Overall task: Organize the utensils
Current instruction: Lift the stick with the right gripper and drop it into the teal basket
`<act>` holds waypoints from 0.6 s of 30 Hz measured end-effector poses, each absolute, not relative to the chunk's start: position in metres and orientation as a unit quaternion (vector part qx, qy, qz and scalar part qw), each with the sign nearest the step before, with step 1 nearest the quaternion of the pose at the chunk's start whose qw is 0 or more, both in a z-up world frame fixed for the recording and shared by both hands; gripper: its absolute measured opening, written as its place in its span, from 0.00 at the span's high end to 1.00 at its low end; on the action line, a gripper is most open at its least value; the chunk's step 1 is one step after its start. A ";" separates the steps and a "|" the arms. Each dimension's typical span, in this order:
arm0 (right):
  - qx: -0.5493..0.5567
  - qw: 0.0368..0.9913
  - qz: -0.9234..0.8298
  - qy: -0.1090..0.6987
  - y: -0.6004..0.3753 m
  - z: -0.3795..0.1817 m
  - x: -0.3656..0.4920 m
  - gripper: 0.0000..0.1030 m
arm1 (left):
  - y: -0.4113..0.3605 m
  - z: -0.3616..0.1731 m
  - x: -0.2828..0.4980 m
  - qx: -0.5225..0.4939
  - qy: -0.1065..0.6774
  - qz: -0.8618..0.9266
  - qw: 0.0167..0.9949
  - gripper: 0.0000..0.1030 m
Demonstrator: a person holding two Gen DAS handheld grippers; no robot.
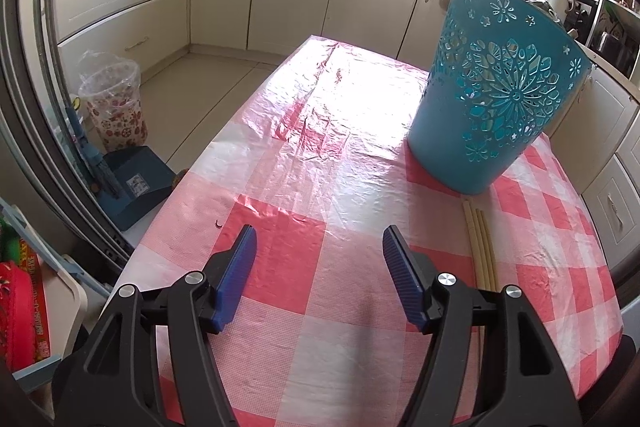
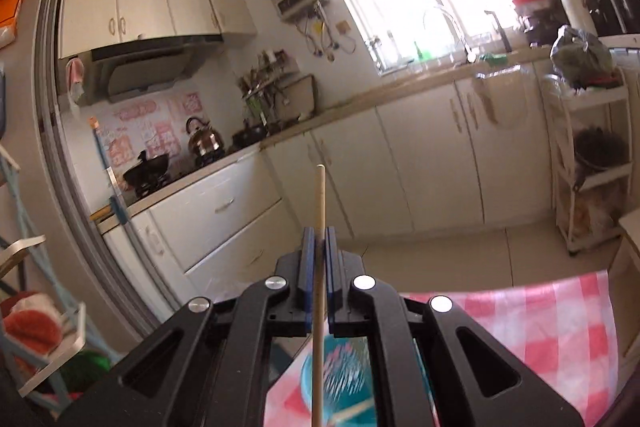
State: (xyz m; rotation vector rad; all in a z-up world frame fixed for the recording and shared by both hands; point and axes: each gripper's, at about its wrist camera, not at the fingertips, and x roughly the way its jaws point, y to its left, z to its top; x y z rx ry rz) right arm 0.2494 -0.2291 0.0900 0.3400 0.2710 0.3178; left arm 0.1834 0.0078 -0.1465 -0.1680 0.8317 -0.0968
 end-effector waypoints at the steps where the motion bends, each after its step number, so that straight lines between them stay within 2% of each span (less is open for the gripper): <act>1: 0.169 0.965 0.150 0.135 -0.228 0.086 0.260 0.95 | 0.008 -0.147 0.183 -0.083 0.403 -0.048 0.910 0.39; 5: 0.175 0.961 0.130 0.172 -0.231 0.066 0.287 0.95 | 0.010 -0.147 0.184 -0.087 0.402 -0.052 0.910 0.38; 14: 0.125 0.953 0.139 0.239 -0.226 0.030 0.282 0.94 | 0.009 -0.147 0.185 -0.089 0.402 -0.052 0.910 0.38; 18: 0.137 0.956 0.122 0.228 -0.238 0.035 0.258 0.86 | 0.008 -0.147 0.185 -0.085 0.403 -0.050 0.910 0.38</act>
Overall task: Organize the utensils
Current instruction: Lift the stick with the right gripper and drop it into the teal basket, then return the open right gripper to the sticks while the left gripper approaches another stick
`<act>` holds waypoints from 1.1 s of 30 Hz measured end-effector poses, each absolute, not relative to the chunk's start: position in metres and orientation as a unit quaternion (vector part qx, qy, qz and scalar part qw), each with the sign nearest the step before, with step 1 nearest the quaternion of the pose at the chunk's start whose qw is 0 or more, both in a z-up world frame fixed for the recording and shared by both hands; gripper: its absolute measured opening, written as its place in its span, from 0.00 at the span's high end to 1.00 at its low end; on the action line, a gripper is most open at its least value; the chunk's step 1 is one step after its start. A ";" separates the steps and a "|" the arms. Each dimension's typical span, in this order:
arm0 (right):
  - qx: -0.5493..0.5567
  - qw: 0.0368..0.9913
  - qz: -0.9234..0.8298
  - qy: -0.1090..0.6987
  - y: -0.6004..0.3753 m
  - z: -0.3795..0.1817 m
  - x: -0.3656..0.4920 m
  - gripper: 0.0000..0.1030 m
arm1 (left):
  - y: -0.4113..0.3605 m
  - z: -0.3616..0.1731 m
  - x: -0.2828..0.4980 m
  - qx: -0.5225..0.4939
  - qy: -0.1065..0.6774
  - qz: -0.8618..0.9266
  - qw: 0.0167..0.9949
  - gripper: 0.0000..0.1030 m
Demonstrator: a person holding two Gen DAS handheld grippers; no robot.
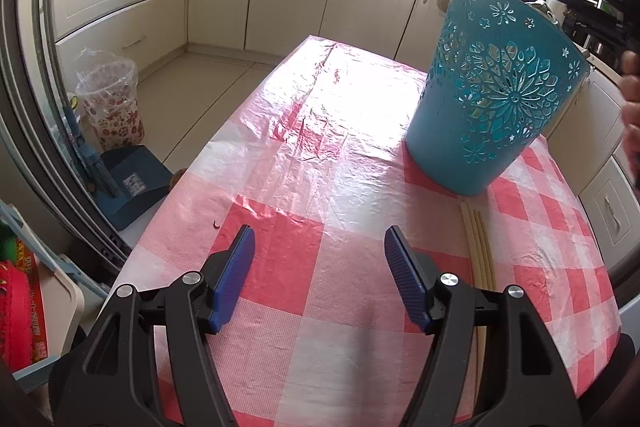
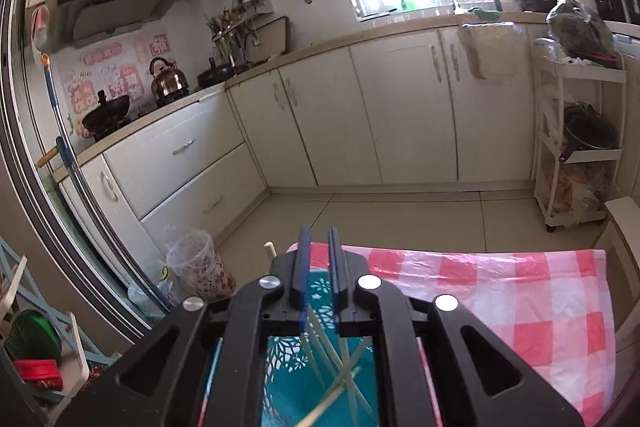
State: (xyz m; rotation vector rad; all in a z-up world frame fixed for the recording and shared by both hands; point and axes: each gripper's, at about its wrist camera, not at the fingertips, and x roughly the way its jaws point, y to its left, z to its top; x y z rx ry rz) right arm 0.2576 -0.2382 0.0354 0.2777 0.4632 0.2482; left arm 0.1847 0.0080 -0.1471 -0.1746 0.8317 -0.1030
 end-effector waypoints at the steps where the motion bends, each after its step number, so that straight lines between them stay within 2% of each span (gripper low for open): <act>1: 0.146 0.958 0.117 0.217 -0.244 0.039 0.242 0.83 | 0.008 -0.147 0.184 -0.085 0.403 -0.048 0.910 0.38; 4: 0.150 0.963 0.102 0.197 -0.255 0.038 0.189 0.74 | 0.011 -0.146 0.183 -0.093 0.400 -0.039 0.911 0.38; 6: 0.145 0.961 0.091 0.215 -0.257 0.024 0.158 0.69 | 0.013 -0.143 0.180 -0.090 0.398 -0.030 0.913 0.37; 9: 0.134 0.951 0.082 0.268 -0.253 -0.008 0.118 0.69 | 0.012 -0.134 0.170 -0.074 0.393 -0.022 0.916 0.36; 14: 0.148 0.927 0.061 0.340 -0.252 -0.064 0.064 0.69 | 0.005 -0.107 0.141 -0.036 0.362 -0.019 0.931 0.28; 18: 0.165 0.912 0.048 0.371 -0.248 -0.082 0.056 0.69 | 0.003 -0.091 0.118 -0.019 0.354 -0.017 0.935 0.25; 29: 0.127 0.912 0.063 0.384 -0.217 -0.090 0.061 0.66 | 0.009 -0.076 0.094 -0.013 0.356 -0.014 0.934 0.21; 33: 0.132 0.906 0.066 0.398 -0.208 -0.099 0.086 0.74 | 0.016 -0.078 0.093 -0.020 0.362 -0.013 0.932 0.21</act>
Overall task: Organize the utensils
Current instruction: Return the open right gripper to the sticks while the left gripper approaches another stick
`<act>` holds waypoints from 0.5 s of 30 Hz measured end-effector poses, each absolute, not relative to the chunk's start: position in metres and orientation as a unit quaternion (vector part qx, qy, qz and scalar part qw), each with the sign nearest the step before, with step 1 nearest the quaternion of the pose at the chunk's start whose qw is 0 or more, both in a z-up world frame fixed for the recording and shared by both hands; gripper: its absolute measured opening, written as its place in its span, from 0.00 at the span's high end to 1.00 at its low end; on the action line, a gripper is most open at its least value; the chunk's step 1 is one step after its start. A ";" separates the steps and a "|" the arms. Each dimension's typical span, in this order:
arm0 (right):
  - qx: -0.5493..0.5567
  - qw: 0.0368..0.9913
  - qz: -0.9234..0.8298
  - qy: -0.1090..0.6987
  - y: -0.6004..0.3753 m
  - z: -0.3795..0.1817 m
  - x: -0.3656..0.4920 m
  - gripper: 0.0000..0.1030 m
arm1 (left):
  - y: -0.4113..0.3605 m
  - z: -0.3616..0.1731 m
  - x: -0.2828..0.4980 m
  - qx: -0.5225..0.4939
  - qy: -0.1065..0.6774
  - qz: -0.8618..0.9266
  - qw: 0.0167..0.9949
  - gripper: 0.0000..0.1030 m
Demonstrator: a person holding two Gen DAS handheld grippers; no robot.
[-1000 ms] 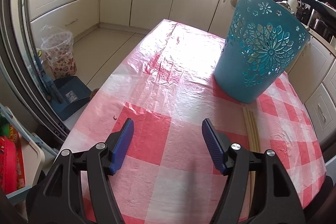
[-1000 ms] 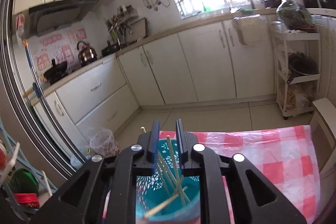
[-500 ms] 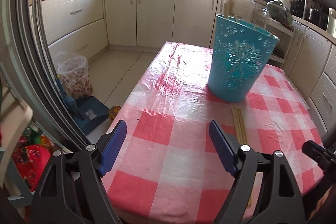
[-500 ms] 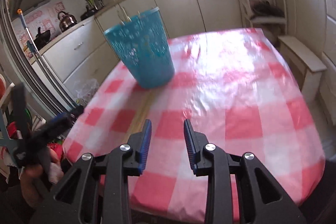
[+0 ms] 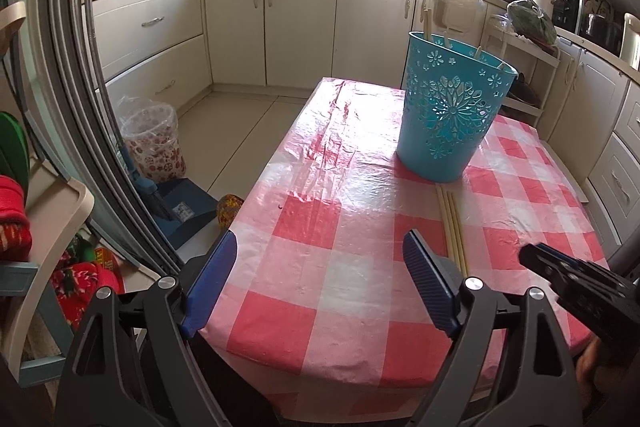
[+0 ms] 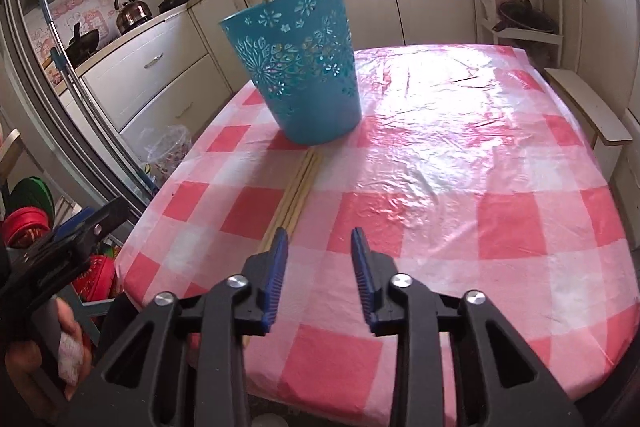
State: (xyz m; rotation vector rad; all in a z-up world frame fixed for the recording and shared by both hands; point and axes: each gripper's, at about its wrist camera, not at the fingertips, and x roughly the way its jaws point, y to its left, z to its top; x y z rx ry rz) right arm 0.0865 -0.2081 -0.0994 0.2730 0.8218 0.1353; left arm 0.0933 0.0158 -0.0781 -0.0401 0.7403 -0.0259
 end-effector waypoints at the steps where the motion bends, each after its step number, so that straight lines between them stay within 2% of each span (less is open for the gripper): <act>1: 0.133 0.904 0.064 0.401 -0.206 -0.102 0.092 0.75 | 0.018 -0.079 0.094 -0.022 0.364 -0.012 0.931 0.21; 10: 0.116 0.894 0.055 0.429 -0.182 -0.116 0.138 0.78 | 0.027 -0.091 0.099 -0.030 0.381 -0.003 0.924 0.21; 15: 0.102 0.885 0.045 0.453 -0.180 -0.129 0.148 0.84 | 0.021 -0.097 0.106 -0.025 0.389 -0.010 0.921 0.21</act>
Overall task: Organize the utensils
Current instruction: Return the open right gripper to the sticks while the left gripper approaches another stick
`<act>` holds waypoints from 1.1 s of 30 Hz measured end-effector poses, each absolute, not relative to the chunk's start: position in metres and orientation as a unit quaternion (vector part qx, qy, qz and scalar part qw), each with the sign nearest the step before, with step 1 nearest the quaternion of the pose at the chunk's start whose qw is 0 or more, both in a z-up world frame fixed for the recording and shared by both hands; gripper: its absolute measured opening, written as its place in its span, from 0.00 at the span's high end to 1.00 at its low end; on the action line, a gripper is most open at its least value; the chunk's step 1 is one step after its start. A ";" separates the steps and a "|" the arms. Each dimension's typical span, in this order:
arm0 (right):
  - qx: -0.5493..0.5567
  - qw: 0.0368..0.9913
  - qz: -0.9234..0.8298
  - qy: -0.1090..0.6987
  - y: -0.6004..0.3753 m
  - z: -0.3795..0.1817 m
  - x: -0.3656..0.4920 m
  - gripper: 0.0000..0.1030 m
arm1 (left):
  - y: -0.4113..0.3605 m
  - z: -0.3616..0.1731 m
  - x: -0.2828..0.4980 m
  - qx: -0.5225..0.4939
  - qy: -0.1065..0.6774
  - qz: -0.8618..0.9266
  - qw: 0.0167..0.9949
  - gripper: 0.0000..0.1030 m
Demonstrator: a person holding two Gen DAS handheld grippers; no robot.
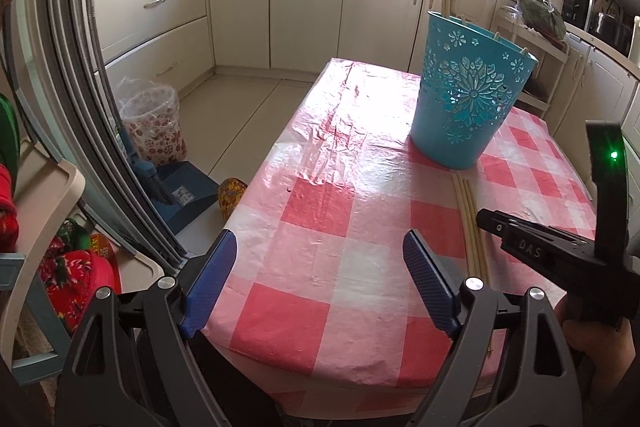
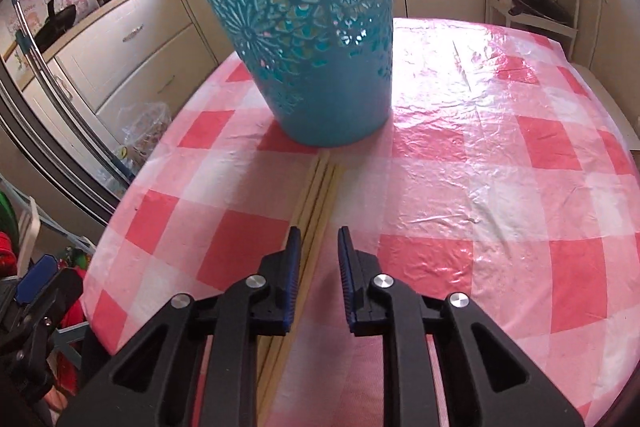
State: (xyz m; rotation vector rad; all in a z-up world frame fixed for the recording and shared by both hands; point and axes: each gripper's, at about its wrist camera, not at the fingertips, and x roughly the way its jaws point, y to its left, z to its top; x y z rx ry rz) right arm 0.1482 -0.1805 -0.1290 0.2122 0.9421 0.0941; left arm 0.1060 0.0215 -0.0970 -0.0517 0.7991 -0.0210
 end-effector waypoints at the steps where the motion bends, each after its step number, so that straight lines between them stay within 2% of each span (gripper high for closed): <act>1: 0.103 0.887 0.045 0.449 -0.182 -0.130 0.147 0.84 | 0.020 -0.098 0.107 -0.024 0.391 -0.012 0.920 0.21; 7: 0.060 0.891 0.052 0.447 -0.180 -0.129 0.147 0.92 | -0.002 -0.103 0.121 -0.022 0.402 -0.038 0.915 0.21; 15: 0.008 0.884 0.083 0.460 -0.206 -0.126 0.141 0.92 | -0.045 -0.115 0.151 0.006 0.427 -0.085 0.900 0.21; 23: 0.121 0.883 0.107 0.440 -0.262 -0.135 0.121 0.93 | -0.073 -0.139 0.187 0.023 0.462 -0.092 0.882 0.21; 33: 0.131 0.882 0.113 0.439 -0.260 -0.132 0.125 0.92 | -0.087 -0.150 0.195 0.059 0.475 -0.071 0.875 0.21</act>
